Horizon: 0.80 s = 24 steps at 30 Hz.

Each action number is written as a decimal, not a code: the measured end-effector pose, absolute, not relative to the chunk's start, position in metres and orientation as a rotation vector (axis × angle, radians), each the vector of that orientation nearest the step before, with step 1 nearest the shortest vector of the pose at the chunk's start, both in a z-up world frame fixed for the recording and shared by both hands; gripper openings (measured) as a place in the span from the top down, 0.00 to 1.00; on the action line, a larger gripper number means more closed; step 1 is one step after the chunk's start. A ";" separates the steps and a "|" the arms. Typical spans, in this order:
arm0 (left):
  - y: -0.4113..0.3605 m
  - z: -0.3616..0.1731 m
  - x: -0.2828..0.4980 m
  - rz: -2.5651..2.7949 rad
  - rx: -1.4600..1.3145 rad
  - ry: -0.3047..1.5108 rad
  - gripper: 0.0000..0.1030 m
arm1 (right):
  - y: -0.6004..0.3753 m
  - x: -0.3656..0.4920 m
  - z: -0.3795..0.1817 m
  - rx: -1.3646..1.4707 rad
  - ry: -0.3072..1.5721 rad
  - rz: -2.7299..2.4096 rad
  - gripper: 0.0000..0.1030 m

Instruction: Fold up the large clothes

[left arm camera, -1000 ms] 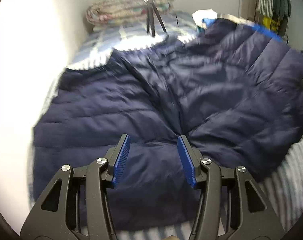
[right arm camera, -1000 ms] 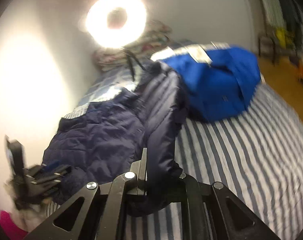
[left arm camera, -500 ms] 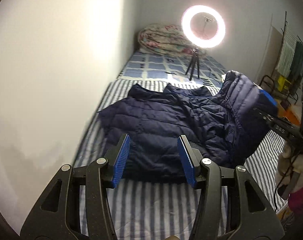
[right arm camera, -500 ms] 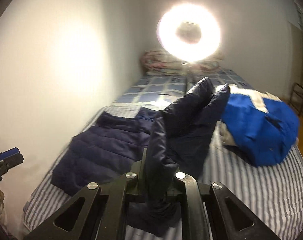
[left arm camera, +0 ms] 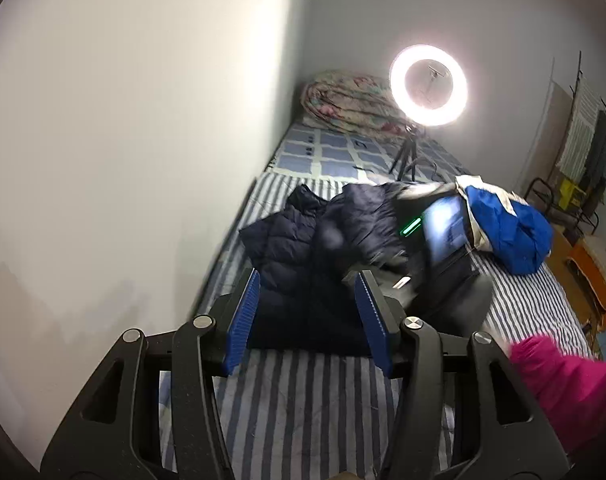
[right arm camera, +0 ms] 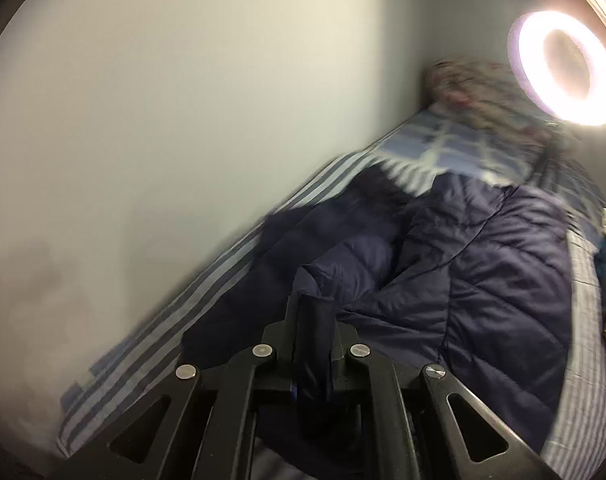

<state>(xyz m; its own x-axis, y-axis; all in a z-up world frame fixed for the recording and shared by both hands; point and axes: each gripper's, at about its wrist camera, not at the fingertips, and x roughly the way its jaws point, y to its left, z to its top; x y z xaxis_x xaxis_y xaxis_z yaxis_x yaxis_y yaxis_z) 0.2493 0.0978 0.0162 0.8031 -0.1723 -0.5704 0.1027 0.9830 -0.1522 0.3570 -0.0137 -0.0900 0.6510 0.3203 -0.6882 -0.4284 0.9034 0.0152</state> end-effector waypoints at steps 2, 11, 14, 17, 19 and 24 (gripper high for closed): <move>0.100 0.021 0.247 -0.149 -0.130 0.605 0.49 | 0.001 0.355 -0.103 -0.200 0.760 0.455 0.94; 0.105 0.030 0.245 -0.119 -0.123 0.559 0.49 | 0.037 0.344 -0.134 -0.255 0.804 0.666 0.89; 0.104 0.033 0.244 -0.115 -0.110 0.545 0.49 | 0.023 0.342 -0.130 -0.161 0.832 0.755 0.68; 0.104 0.036 0.242 -0.111 -0.106 0.533 0.49 | -0.008 0.329 -0.112 -0.053 0.813 0.820 0.64; 0.103 0.037 0.245 -0.108 -0.101 0.532 0.49 | -0.039 0.309 -0.098 0.023 0.780 0.824 0.64; 0.096 0.021 0.276 -0.089 -0.064 0.615 0.50 | -0.135 0.275 -0.091 0.150 0.711 0.638 0.41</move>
